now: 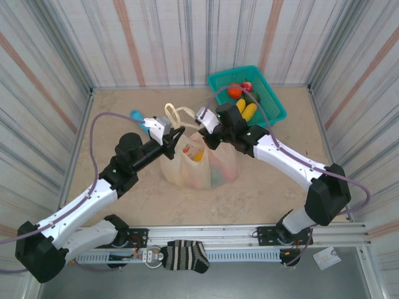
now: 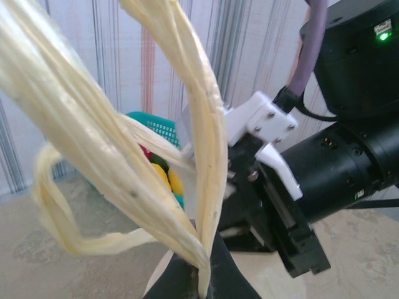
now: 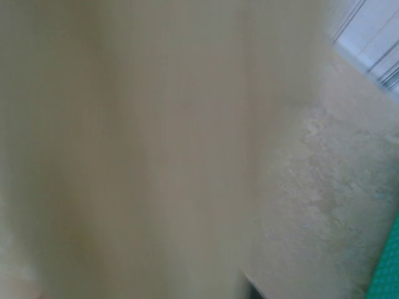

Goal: Place the fake fruits into the plastic bag and tie a complex knot

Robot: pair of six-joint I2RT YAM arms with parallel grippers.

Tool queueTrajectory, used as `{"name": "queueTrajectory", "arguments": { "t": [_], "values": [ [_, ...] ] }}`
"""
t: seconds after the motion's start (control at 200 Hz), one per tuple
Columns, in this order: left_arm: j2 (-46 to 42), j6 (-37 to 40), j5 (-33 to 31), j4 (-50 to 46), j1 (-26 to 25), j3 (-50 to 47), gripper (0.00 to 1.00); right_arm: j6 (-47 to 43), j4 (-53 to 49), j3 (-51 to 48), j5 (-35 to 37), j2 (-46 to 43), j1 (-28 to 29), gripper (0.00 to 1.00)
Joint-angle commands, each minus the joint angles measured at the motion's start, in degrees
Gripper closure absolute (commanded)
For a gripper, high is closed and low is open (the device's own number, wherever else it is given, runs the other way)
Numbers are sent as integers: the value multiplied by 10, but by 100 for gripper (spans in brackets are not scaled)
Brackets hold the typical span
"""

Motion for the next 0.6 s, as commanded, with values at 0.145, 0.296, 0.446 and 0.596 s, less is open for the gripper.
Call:
{"name": "queueTrajectory", "arguments": {
  "t": [0.145,0.296,0.446,0.596],
  "values": [
    [23,-37,-85,-53,20,24,100,79,144,-93,-190,-131,-78,100],
    [91,-68,-30,-76,32,78,100,57,189,-147,-248,-158,-88,100],
    [132,-76,-12,-107,21,149,100,-20,61,-90,-191,-115,-53,99],
    [151,-111,-17,-132,11,192,100,-64,28,-59,-119,-82,-13,92]
  ]
}}
